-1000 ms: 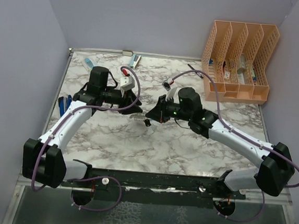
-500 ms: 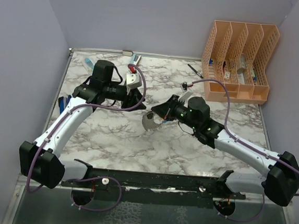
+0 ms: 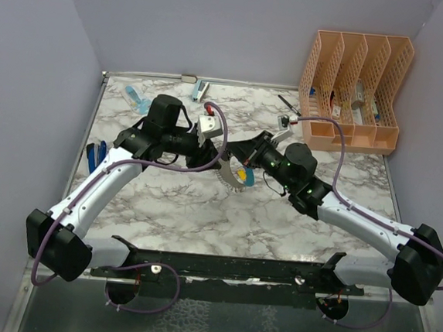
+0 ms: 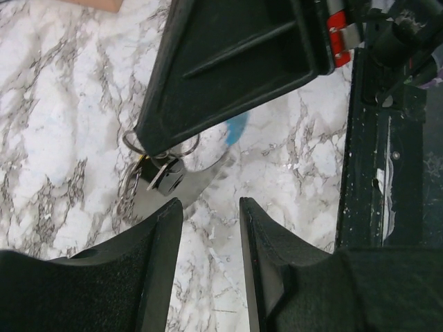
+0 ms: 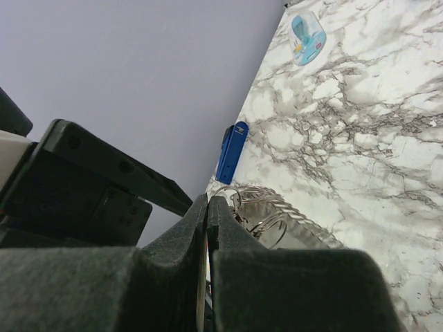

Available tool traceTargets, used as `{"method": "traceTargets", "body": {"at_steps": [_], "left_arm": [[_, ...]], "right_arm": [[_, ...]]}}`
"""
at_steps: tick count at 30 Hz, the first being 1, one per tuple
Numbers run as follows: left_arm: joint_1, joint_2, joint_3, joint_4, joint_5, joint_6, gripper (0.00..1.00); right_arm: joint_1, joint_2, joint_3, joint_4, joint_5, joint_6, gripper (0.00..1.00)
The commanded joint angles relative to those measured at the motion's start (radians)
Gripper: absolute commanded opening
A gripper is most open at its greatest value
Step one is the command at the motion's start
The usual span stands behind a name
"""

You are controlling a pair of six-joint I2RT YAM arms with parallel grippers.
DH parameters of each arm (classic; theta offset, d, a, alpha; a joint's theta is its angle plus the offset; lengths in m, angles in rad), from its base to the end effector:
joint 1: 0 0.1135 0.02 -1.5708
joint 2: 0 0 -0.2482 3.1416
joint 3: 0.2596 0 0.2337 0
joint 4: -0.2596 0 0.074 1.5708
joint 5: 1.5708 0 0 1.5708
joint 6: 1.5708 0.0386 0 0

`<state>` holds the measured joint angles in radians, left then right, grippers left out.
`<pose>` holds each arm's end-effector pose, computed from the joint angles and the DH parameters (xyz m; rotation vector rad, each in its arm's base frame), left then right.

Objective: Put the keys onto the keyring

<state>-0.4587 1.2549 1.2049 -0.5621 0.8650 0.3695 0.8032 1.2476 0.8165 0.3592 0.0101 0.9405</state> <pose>0.2134 -0.1382 0.3411 1.2667 1.6676 -0.9863 0.1973 0.2039 0.3009 0.1332 1.8124 1.2887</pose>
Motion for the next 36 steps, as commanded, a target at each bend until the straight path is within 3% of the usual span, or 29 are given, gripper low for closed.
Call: {"method": "traceTargets", "body": {"at_steps": [1,15,18,22,27,36], "left_arm": [[-0.005,-0.008,0.01,0.059,-0.11,-0.067,0.41],[-0.03,0.026,0.0,0.148,-0.156,-0.119,0.4],[-0.031,0.027,0.0,0.156,-0.149,-0.12,0.33],[-0.031,0.031,0.0,0.16,-0.131,-0.107,0.17],[-0.031,0.029,-0.007,0.157,-0.116,-0.09,0.07],[-0.03,0.016,-0.014,0.129,-0.141,-0.044,0.01]], "right_arm": [[0.0,-0.015,0.04,0.099,0.025,0.029,0.01],[0.001,0.012,0.067,0.103,-0.012,0.093,0.01],[0.001,0.018,0.068,0.102,-0.023,0.111,0.01],[0.001,0.021,0.06,0.117,-0.031,0.139,0.01],[0.001,0.021,0.06,0.113,-0.032,0.16,0.01],[0.001,0.017,0.063,0.081,-0.005,0.204,0.01]]}}
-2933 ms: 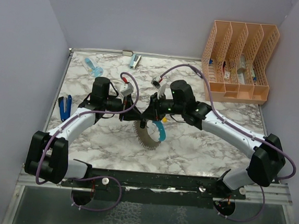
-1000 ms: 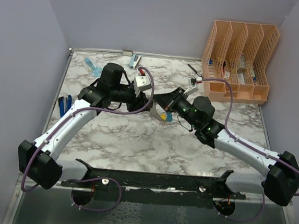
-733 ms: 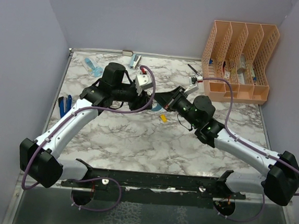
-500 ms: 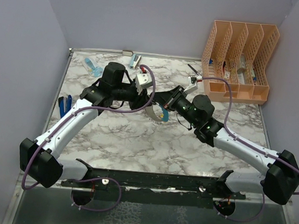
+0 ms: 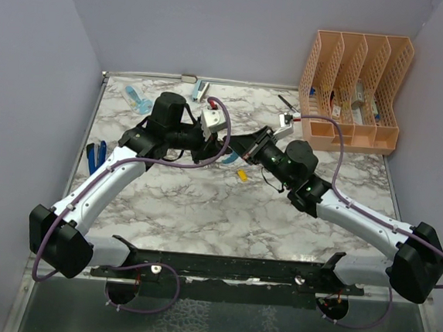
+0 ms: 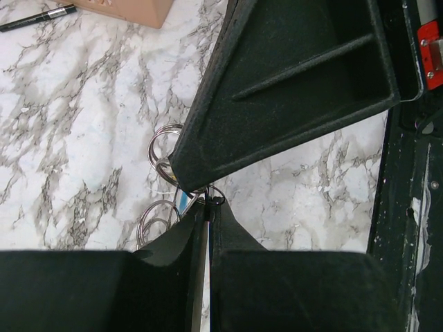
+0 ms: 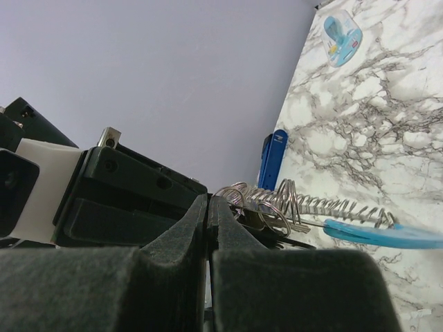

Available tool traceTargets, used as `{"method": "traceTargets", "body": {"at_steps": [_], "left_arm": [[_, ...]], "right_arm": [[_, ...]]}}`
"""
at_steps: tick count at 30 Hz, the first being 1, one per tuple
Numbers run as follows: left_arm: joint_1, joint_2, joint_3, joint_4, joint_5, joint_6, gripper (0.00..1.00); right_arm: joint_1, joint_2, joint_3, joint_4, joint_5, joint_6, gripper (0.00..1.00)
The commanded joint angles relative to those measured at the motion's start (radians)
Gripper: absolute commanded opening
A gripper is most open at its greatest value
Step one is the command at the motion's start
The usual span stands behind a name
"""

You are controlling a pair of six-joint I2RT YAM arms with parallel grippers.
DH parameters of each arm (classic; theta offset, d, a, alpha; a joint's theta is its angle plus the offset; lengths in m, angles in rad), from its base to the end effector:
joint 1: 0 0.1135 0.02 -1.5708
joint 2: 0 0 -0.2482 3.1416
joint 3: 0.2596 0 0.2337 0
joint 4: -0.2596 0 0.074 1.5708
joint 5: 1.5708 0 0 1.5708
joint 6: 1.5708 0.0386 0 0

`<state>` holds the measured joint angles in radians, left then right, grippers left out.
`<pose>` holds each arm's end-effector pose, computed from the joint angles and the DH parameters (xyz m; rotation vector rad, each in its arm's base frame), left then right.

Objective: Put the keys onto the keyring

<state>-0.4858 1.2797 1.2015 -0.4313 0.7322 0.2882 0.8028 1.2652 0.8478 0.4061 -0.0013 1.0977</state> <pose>0.2252 -0.1481 0.3433 1.1717 1.6826 -0.8790 0.2005 0.2077 0.3122 0.2621 1.7726 1.4421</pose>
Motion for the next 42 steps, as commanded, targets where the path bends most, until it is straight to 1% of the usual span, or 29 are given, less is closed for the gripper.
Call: {"method": "traceTargets", "body": {"at_steps": [1,5,13,19,23,29,35,42], "left_arm": [[-0.004,-0.009,-0.013,-0.006,-0.011,0.046,0.01],[-0.004,-0.012,-0.014,-0.017,-0.044,0.086,0.01],[-0.005,-0.009,0.016,-0.062,-0.111,0.162,0.01],[-0.005,-0.007,0.059,-0.165,-0.121,0.239,0.01],[-0.005,-0.003,0.09,-0.239,-0.146,0.291,0.01],[-0.005,-0.002,0.118,-0.294,-0.161,0.354,0.01],[-0.005,-0.003,0.142,-0.348,-0.15,0.454,0.01],[-0.004,-0.004,0.142,-0.35,-0.11,0.479,0.01]], "right_arm": [[0.001,-0.003,0.028,0.033,0.012,0.062,0.01],[0.001,-0.01,0.027,0.012,0.019,0.116,0.01],[-0.001,-0.003,0.048,-0.039,-0.051,0.184,0.01],[-0.004,-0.021,0.022,-0.034,-0.051,0.233,0.01],[-0.011,-0.009,0.007,-0.003,-0.088,0.283,0.01],[-0.023,0.046,-0.042,0.147,-0.2,0.406,0.01],[-0.029,0.084,-0.056,0.26,-0.271,0.459,0.01],[-0.037,0.119,-0.088,0.411,-0.345,0.541,0.01]]}}
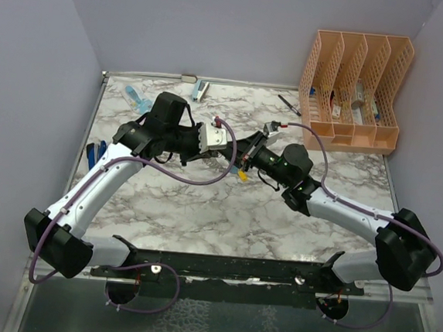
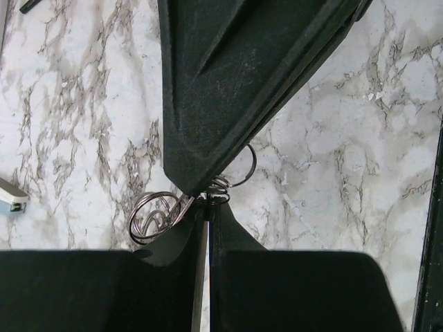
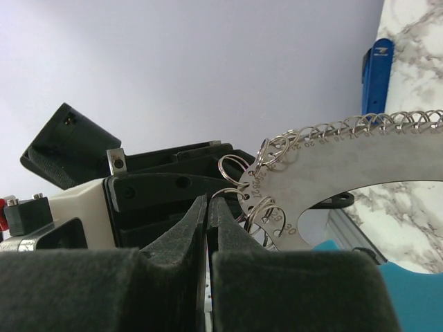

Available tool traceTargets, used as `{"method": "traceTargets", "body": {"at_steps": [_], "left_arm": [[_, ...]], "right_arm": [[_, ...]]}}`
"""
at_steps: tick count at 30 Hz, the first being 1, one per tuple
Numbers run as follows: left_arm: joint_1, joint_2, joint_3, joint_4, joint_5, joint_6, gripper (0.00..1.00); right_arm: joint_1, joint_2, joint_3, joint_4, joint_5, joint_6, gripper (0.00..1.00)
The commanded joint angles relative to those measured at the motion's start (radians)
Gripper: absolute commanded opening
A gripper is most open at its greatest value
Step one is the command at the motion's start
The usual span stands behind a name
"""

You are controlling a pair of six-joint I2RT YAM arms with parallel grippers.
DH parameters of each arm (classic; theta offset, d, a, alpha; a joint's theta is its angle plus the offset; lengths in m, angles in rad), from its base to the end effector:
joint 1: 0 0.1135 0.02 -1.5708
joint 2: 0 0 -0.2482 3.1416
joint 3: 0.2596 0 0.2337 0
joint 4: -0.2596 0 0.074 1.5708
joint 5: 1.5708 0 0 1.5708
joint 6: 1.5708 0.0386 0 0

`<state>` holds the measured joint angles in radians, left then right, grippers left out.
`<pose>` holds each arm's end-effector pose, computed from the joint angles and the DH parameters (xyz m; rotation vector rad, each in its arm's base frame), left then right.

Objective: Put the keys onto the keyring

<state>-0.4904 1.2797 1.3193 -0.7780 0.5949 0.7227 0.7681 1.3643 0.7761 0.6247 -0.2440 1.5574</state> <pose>0.2107 -0.1370 0.3488 1.4969 1.6353 -0.5564 0.2105 0.2163 0.2851 0.5127 1.8659 1.9209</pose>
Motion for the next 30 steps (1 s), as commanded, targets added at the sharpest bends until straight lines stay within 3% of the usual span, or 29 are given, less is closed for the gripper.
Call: {"method": "traceTargets", "body": {"at_steps": [1,11,20,30], "left_arm": [[0.0,-0.003,0.024,-0.001,0.032,0.045,0.01],[0.0,-0.009,0.03,-0.003,0.018,0.051,0.03],[0.0,-0.047,0.086,-0.022,-0.003,0.051,0.38],[0.0,-0.09,0.125,-0.143,0.069,0.112,0.44]], "right_arm": [[-0.001,0.028,-0.023,0.223,-0.112,0.095,0.01],[-0.003,0.08,-0.065,0.446,-0.14,0.18,0.01],[-0.012,0.085,-0.08,0.5,-0.141,0.209,0.01],[-0.042,0.064,-0.052,0.363,-0.195,0.121,0.01]]}}
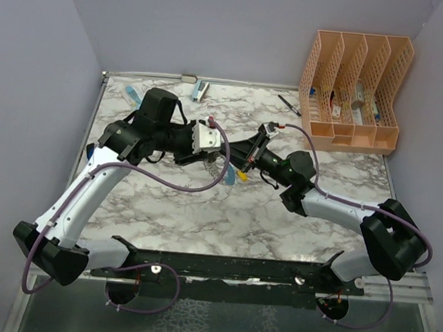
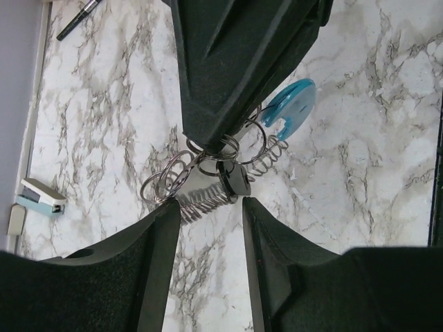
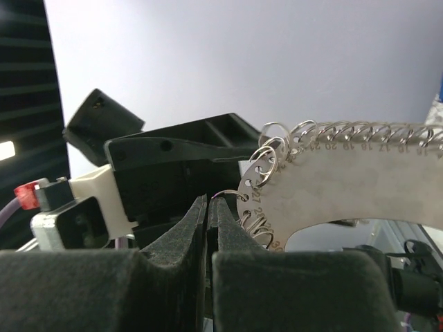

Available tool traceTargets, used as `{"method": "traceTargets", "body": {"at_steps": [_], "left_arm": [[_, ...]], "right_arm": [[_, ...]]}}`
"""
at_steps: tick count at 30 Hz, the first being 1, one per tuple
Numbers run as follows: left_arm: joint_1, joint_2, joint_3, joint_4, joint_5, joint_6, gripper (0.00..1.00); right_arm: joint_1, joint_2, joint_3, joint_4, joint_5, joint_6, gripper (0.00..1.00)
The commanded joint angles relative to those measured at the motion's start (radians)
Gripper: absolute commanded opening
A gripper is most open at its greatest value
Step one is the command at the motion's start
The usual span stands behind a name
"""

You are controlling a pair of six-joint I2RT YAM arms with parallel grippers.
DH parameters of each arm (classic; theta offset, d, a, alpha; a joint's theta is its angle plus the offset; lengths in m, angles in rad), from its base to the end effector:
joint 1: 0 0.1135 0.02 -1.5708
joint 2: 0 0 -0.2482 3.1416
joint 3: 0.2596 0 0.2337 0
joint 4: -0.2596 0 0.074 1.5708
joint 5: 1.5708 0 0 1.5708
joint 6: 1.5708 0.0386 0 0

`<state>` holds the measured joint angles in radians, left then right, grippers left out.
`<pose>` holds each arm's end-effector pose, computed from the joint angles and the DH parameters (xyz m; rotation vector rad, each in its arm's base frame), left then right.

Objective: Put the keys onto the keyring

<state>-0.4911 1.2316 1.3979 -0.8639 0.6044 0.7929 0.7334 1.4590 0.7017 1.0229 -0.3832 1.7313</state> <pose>0.1936 -0.1284 0.3762 1.5373 1.5340 -0.5116 0.2159 0.2140 0.2774 0.4379 1.7120 2.2242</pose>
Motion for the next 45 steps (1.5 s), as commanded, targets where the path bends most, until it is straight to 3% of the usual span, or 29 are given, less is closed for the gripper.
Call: {"method": "traceTargets", "body": {"at_steps": [1,12,14,16,29,45], "left_arm": [[0.0,-0.046,0.054,-0.066,0.068,0.051,0.45],[0.0,-0.03,0.063,-0.123,0.189,0.155,0.53],[0.0,-0.028,0.058,-0.126,0.202,0.173,0.62],[0.0,-0.025,0.047,-0.113,0.203,0.168,0.63],[0.0,-0.003,-0.008,0.034,0.216,0.068,0.63],[0.001,-0.015,0.003,0.038,0.205,0.039,0.51]], "right_arm": [[-0.009,-0.03,0.027,-0.047,-0.065,-0.063,0.01],[-0.032,-0.021,0.067,-0.1,-0.18,-0.157,0.01],[-0.034,-0.017,0.077,-0.103,-0.194,-0.167,0.01],[-0.035,-0.012,0.088,-0.103,-0.21,-0.176,0.01],[-0.036,-0.009,0.127,-0.129,-0.254,-0.212,0.01],[-0.036,0.017,0.139,-0.13,-0.25,-0.208,0.01]]}}
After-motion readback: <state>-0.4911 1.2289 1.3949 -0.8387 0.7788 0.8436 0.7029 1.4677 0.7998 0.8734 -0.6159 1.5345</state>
